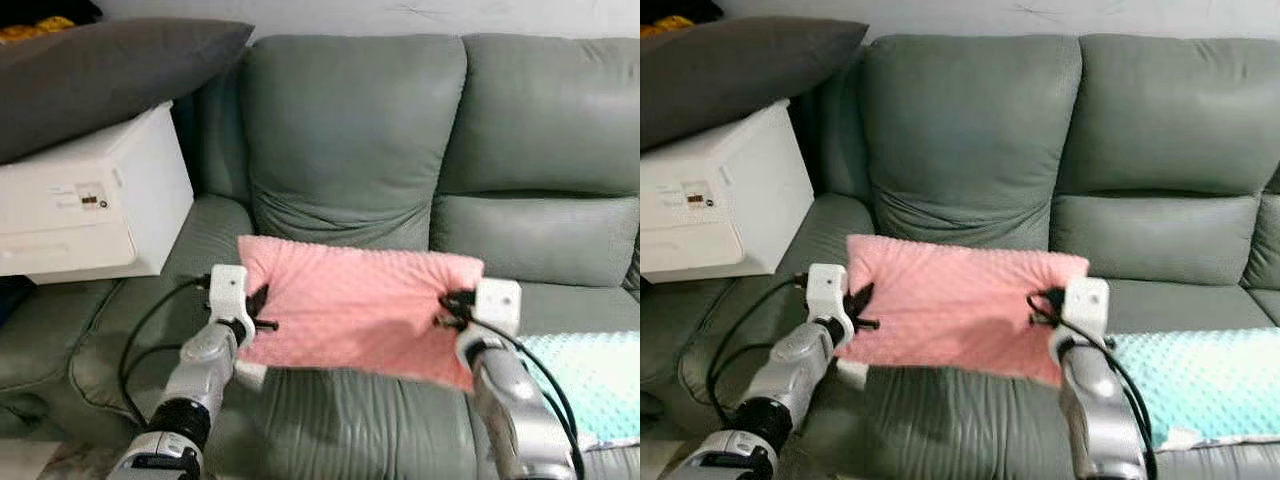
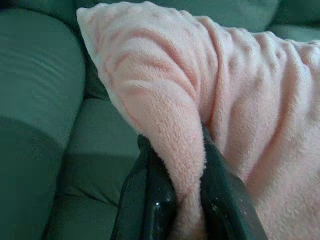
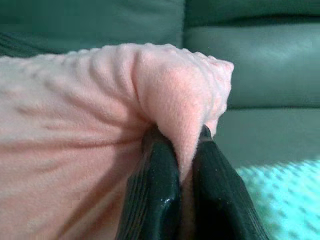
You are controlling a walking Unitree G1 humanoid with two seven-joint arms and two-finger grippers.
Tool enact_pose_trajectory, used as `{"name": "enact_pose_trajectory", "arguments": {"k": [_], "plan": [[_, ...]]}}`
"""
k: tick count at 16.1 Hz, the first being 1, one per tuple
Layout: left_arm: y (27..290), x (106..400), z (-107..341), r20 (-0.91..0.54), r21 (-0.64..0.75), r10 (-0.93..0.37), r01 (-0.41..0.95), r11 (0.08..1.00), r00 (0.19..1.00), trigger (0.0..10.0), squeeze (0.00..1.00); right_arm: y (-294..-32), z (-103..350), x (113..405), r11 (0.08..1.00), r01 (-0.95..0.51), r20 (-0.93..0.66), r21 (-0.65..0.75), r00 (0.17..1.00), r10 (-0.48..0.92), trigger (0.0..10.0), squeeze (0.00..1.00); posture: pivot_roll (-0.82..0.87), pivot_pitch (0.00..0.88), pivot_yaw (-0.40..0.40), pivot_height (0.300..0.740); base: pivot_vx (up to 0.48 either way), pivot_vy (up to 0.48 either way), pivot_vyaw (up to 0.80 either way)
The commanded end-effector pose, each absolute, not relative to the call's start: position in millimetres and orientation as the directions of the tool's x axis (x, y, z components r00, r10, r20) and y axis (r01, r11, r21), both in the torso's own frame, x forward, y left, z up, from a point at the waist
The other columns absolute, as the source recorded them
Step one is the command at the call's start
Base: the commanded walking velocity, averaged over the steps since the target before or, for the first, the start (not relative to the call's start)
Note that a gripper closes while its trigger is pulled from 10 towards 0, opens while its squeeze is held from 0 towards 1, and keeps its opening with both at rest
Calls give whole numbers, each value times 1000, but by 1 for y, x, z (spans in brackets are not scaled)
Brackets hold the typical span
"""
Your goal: Move the pillow to the sofa
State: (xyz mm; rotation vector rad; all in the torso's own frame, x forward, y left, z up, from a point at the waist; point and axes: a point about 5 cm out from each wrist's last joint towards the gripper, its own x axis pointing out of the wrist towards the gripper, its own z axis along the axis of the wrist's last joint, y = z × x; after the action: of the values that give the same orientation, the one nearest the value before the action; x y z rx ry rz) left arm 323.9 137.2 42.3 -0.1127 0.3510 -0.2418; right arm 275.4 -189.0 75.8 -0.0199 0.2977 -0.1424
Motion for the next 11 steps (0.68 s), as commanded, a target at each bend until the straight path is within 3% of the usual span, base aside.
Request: {"name": "enact_pose_trajectory", "arguments": {"k": [1,6,11], "plan": [[137,326,44,-318,-125,-265,237,963,910,10000,0,-196,85,272,985,161,-243,-65,955,-172,10000,0,-93,81,67,740,0,0,0],[126,323,30,-392,-163,-287,241,957,874,10000,0,-199,55,273,979,158,-325,-128,926,-192,10000,0,-77,175,74,740,0,0,0],[120,330,33,-416,-131,-278,245,961,866,10000,0,-190,51,301,979,156,-321,-131,927,-191,10000,0,-68,236,79,740,0,0,0]]}}
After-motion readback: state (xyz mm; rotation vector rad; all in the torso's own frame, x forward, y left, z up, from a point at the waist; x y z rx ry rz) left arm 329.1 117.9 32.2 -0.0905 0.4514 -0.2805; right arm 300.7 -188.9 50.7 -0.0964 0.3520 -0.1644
